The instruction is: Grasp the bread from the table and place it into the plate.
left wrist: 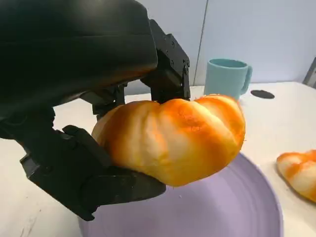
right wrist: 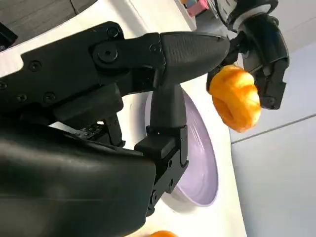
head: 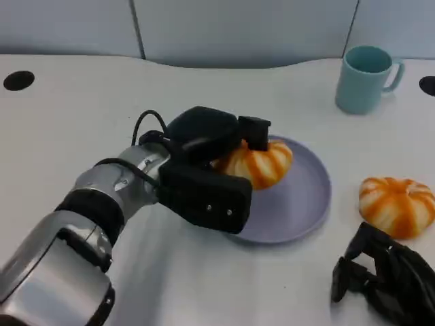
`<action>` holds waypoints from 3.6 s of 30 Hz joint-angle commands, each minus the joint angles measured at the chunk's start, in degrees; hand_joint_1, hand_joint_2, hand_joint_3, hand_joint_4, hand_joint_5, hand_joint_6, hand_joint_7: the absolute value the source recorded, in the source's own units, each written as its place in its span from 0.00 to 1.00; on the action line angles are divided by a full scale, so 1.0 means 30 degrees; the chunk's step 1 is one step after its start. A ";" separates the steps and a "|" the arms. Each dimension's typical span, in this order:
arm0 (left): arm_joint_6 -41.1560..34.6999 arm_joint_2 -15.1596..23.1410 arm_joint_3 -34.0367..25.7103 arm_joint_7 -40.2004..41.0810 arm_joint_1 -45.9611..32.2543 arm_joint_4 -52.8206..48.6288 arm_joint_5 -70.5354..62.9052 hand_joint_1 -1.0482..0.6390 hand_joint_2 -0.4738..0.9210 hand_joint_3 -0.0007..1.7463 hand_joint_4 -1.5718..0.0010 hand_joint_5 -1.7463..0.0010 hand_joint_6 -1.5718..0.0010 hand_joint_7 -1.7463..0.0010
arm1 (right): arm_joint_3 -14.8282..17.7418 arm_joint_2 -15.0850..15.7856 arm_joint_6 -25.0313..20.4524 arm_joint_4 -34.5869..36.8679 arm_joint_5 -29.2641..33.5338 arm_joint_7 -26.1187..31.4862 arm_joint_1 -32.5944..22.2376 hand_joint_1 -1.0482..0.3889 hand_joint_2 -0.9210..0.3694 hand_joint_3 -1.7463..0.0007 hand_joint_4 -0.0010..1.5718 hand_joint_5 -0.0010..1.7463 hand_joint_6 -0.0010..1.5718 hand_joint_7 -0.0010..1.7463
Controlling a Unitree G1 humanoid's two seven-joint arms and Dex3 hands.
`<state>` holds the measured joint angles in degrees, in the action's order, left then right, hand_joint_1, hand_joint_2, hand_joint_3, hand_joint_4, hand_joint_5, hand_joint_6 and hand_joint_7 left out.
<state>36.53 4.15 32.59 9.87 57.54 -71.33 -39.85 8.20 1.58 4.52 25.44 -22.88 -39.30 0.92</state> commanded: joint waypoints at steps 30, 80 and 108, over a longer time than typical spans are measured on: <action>-0.1537 -0.0231 -0.0063 -0.2854 0.0718 0.0054 0.0479 0.10 1.00 0.23 0.95 0.69 0.67 1.00 | 0.0005 -0.0070 -0.0237 -0.0568 -0.0113 0.0149 -0.0508 0.32 0.00 0.82 0.43 1.00 0.34 0.92; -0.3578 -0.0125 -1.1373 -1.0790 -1.9091 1.7749 1.8886 0.27 1.00 0.22 0.56 0.00 0.70 0.01 | 0.0206 0.0009 0.0029 -0.0156 -0.0249 -0.0088 -0.0392 0.31 0.00 0.80 0.43 1.00 0.33 0.92; -0.7439 -0.0587 -1.3051 -1.5243 -2.0556 1.8131 2.2751 0.29 1.00 0.19 0.46 0.00 0.61 0.00 | 0.0443 0.0461 0.1102 0.1317 0.0342 -0.0035 0.0482 0.32 0.00 0.79 0.43 1.00 0.35 0.88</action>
<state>15.40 2.17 -5.51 -35.46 -4.51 -16.31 27.74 8.66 1.98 7.61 28.51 -21.69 -39.76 2.19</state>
